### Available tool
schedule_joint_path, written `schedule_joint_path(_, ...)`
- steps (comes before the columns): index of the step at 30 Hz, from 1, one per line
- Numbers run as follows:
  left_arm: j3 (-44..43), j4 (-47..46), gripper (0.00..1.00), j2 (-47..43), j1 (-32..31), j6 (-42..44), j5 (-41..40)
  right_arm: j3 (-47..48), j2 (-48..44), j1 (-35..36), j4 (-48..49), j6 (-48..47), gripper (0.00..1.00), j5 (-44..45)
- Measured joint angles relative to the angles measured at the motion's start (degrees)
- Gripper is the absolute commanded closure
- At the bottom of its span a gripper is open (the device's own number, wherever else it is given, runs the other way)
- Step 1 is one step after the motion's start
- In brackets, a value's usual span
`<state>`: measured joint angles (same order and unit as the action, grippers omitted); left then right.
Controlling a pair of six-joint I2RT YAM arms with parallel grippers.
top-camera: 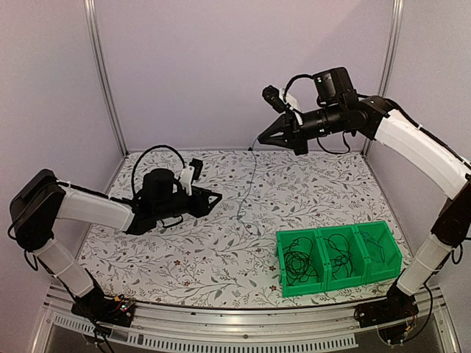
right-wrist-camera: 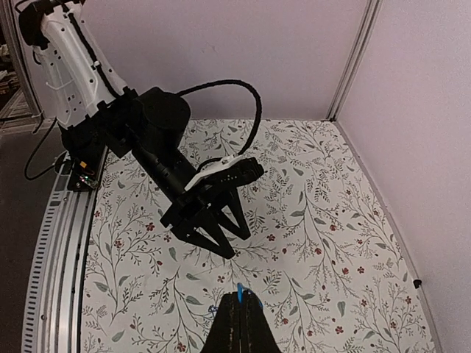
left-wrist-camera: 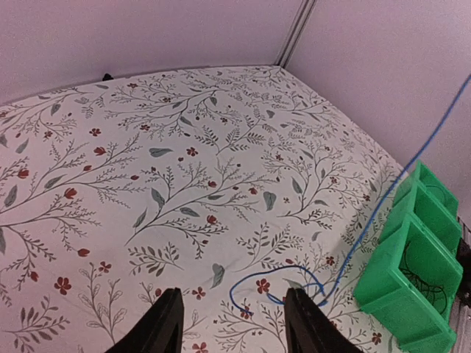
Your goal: Untangle the cables
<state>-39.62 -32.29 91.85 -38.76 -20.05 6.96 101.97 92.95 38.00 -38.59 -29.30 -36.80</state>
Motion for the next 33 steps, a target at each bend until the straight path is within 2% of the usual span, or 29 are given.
schedule_joint_path(5,1.2,-1.3,0.51,-0.2,-1.1,-1.0,-0.2,-0.2,7.5,0.7,2.5,1.7,1.00,-2.6)
schedule_joint_path(12,1.1,-0.9,0.52,6.2,-1.9,-5.6,-2.1,2.5,17.7,0.9,2.8,3.7,1.00,-3.1)
schedule_joint_path(18,-0.3,-1.5,0.50,12.3,-2.5,-8.1,-2.1,4.8,18.3,0.9,3.1,4.5,1.00,-3.4)
schedule_joint_path(24,-0.5,-8.1,0.43,12.9,-4.8,-6.0,-2.2,5.7,18.8,1.0,3.5,5.0,1.00,-4.3)
schedule_joint_path(29,-2.2,-11.5,0.43,12.9,-5.7,-1.8,-5.8,6.4,20.3,1.5,2.9,5.4,1.00,-4.6)
schedule_joint_path(33,-6.8,-12.0,0.48,13.8,-5.7,1.7,-8.0,7.4,20.5,2.1,2.5,5.8,1.00,-5.3)
